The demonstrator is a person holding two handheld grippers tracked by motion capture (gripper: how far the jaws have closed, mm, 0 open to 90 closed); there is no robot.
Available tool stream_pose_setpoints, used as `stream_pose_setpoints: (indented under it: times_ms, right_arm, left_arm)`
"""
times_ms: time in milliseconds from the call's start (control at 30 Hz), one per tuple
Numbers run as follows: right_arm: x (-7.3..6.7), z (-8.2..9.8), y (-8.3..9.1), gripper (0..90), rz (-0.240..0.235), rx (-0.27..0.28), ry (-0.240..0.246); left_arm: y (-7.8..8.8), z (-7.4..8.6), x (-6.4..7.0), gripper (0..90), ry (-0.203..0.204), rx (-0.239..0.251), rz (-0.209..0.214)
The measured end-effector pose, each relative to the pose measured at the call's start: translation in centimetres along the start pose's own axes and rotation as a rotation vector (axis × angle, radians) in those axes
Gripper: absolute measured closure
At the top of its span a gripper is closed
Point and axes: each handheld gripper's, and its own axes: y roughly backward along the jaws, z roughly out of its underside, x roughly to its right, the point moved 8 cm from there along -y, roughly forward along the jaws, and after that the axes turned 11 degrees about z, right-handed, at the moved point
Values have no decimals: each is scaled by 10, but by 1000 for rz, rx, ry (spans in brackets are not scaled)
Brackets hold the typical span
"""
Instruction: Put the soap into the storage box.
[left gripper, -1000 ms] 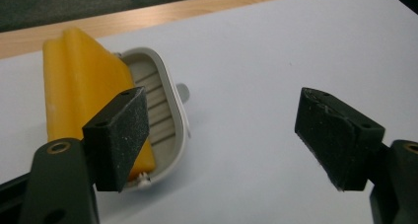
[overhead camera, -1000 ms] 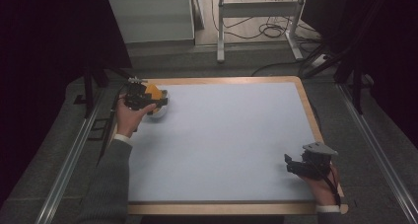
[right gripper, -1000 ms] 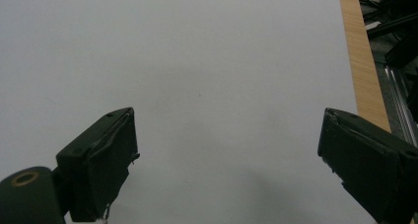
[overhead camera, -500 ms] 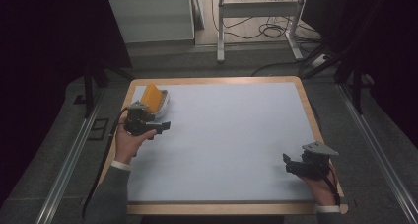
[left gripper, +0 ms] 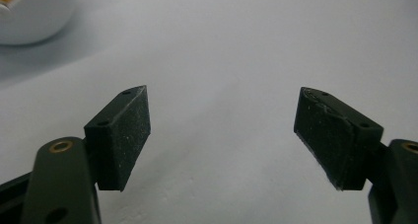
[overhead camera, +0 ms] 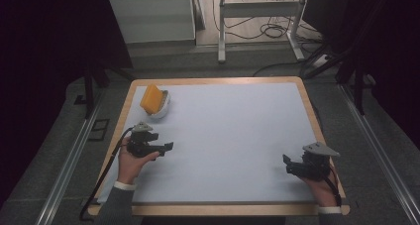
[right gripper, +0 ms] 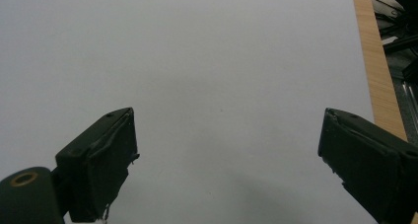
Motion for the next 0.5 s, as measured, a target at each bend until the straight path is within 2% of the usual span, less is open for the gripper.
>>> stream_pose_setpoints:
  times_ms: [233,333,500]
  right_arm:
    - [0,-1,1,80,1,5,6]
    - [1,-1,1,80,3,10,5]
    - [0,-3,2,80,6,26,14]
  left_arm:
    - [0,3,0,219,3,0,-10]
    - [-2,6,-1,216,11,-14,-7]
    - [-1,10,-4,210,18,-23,-35]
